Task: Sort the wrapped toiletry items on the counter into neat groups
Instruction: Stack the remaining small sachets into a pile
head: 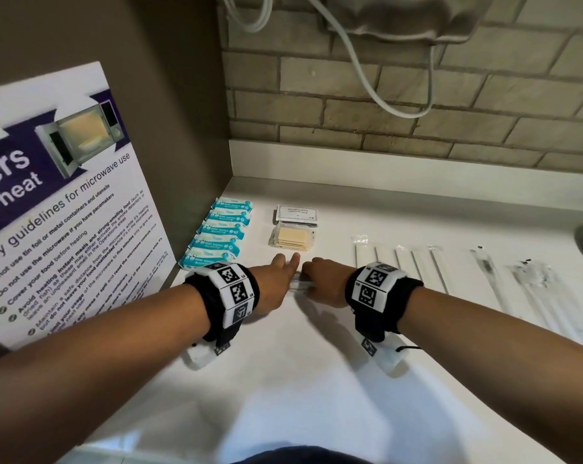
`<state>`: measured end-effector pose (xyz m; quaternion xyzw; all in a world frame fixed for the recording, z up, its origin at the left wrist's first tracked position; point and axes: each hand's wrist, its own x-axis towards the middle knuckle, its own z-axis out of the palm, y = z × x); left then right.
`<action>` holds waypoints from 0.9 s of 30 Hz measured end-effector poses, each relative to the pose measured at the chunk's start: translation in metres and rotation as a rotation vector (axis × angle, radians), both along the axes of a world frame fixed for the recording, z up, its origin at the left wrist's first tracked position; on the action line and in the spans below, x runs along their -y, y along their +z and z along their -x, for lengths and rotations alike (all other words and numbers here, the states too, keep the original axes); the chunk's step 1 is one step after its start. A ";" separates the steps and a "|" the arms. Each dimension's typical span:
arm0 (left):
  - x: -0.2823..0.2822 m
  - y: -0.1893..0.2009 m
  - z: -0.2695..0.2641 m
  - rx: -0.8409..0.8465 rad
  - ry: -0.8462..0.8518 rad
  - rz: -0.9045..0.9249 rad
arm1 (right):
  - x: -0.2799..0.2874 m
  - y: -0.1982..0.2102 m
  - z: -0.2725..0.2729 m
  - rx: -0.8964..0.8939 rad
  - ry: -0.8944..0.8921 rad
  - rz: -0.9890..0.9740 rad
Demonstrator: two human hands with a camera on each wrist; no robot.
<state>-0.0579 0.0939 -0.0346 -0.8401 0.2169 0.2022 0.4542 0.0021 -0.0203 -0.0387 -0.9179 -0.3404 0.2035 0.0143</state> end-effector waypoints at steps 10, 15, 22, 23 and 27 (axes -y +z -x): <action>0.001 0.016 0.001 0.025 0.542 0.692 | -0.009 -0.005 0.005 0.043 -0.095 0.004; -0.007 -0.006 -0.008 0.034 0.691 0.951 | -0.013 -0.006 0.014 0.083 -0.074 0.089; -0.024 -0.009 -0.016 0.069 0.668 1.040 | -0.010 -0.001 0.011 -0.029 -0.130 -0.061; -0.029 -0.009 -0.018 0.067 0.681 1.069 | -0.008 0.003 0.008 -0.065 -0.153 -0.089; -0.047 -0.007 -0.023 0.060 0.813 1.254 | -0.007 0.011 -0.007 -0.198 -0.217 -0.112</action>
